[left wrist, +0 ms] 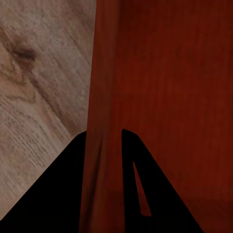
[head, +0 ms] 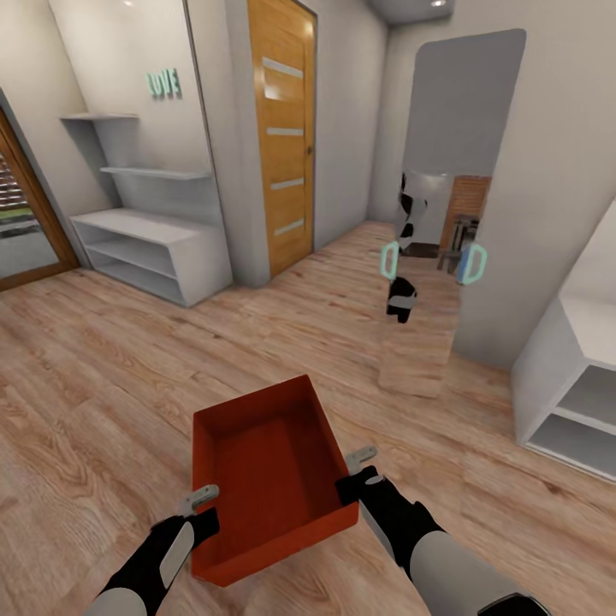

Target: Move the two storage containers from the living room to the garage. In the garage, place one container on the floor and stack the other container on top of it (either order is fine).

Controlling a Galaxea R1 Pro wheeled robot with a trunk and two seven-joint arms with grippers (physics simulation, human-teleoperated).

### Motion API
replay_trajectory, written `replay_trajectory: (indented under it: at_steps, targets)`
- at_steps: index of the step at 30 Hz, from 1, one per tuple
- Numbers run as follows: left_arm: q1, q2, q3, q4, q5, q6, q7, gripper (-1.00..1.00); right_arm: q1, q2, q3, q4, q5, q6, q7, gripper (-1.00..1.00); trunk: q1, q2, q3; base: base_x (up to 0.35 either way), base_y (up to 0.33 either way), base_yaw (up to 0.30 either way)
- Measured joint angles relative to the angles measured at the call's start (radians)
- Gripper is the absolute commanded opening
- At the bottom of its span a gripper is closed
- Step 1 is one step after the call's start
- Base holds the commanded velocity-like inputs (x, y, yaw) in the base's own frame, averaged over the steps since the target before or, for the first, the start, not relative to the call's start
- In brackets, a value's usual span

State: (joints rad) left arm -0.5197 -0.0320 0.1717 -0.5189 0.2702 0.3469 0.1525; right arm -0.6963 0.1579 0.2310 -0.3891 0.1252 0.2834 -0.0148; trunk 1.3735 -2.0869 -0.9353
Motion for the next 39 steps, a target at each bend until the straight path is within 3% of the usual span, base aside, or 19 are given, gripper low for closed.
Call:
replay_trajectory:
  at_steps: [39]
  targets:
    - [0.0,0.001,-0.001,-0.001,-0.001,0.003,0.0,-1.0,0.002,0.001,-0.003,0.0,0.0,0.0,-0.001,-1.0,0.0,0.0,0.0,0.341,0.126,0.0]
